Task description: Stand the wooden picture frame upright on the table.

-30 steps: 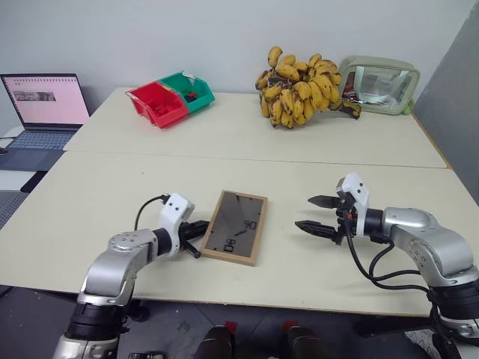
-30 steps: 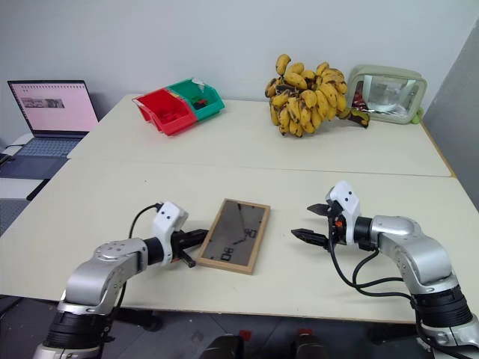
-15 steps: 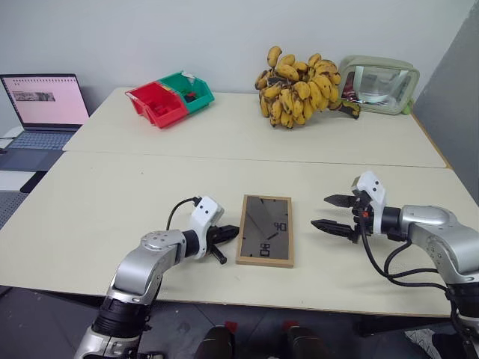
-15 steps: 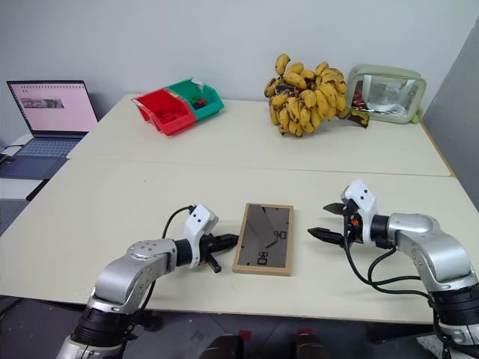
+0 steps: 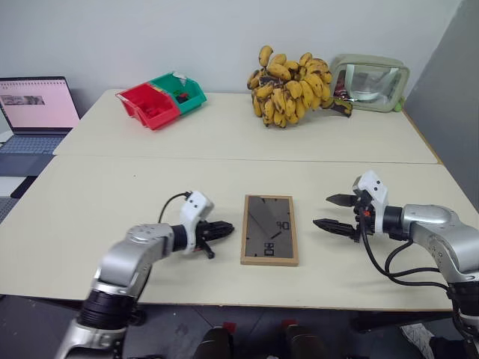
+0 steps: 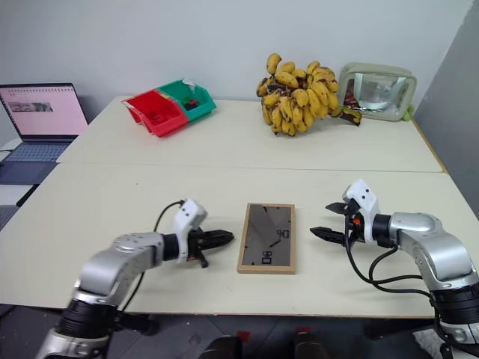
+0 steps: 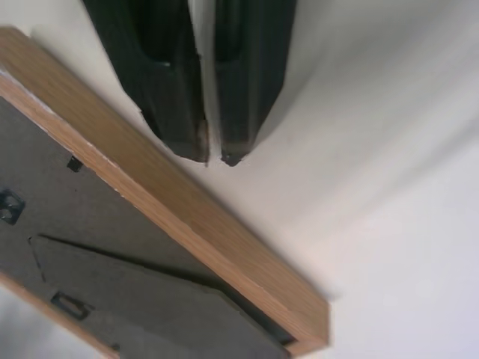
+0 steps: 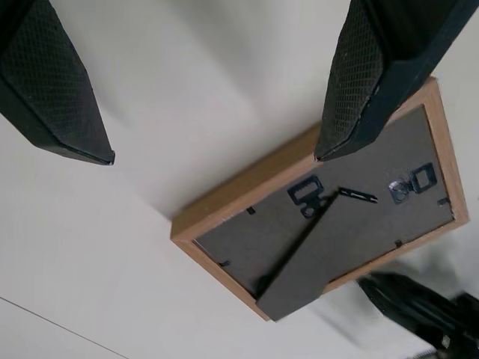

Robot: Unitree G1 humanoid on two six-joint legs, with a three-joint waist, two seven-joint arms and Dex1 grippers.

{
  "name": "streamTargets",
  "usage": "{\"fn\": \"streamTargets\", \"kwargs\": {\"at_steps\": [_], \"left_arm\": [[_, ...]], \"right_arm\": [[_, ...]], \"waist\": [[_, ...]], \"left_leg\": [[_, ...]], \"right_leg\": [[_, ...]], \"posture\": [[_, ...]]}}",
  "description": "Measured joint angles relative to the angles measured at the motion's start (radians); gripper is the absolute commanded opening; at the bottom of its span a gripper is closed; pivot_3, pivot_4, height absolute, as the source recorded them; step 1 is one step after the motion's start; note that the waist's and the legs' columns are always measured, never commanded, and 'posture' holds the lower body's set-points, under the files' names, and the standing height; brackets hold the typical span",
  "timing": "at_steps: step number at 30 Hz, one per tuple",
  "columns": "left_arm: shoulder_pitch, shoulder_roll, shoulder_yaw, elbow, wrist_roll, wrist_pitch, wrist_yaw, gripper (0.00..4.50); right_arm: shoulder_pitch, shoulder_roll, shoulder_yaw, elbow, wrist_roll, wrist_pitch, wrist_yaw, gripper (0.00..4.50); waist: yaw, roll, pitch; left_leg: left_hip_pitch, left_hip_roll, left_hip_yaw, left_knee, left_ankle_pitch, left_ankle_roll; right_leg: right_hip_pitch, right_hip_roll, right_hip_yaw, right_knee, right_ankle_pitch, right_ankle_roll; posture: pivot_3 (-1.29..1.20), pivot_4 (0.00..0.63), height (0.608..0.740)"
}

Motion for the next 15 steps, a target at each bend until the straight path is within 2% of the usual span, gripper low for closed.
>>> {"fn": "streamTargets", "kwargs": {"at_steps": [5, 7, 10, 15], "left_arm": [[-0.174, 0.051, 0.198, 0.113, -0.255, 0.380, -0.057, 2.34], [-0.200, 0.074, 0.218, 0.148, -0.303, 0.481, -0.063, 2.73], [-0.235, 0.051, 0.229, 0.247, -0.347, 0.613, -0.050, 3.26], [-0.239, 0.046, 0.214, 0.267, -0.360, 0.664, -0.033, 4.20]], "right_arm": [[-0.040, -0.026, 0.065, 0.074, -0.076, -0.070, 0.060, 2.86], [-0.052, -0.028, 0.092, 0.115, -0.115, -0.116, 0.081, 2.41], [-0.073, -0.021, 0.153, 0.174, -0.182, -0.190, 0.108, 1.75], [-0.080, 0.015, 0.187, 0.212, -0.229, -0.242, 0.114, 0.69]], "waist": [[-0.004, 0.000, 0.000], [-0.009, 0.000, 0.000], [-0.011, 0.000, 0.000], [-0.013, -0.001, 0.000]], "left_leg": [[0.000, 0.000, 0.000, 0.001, 0.000, 0.000], [0.000, 0.000, 0.000, 0.000, 0.000, 0.000], [-0.001, 0.000, 0.000, 0.000, 0.000, 0.000], [-0.001, 0.001, 0.000, 0.000, 0.000, 0.000]], "right_leg": [[0.000, 0.001, 0.000, -0.001, -0.002, 0.003], [0.000, 0.001, 0.001, 0.000, -0.001, 0.002], [-0.001, 0.001, 0.000, 0.000, 0.000, 0.000], [-0.002, 0.001, 0.001, 0.000, 0.001, -0.001]], "posture": [[0.00, 0.150, 0.740], [0.00, 0.150, 0.740], [0.00, 0.150, 0.740], [0.00, 0.150, 0.740]]}}
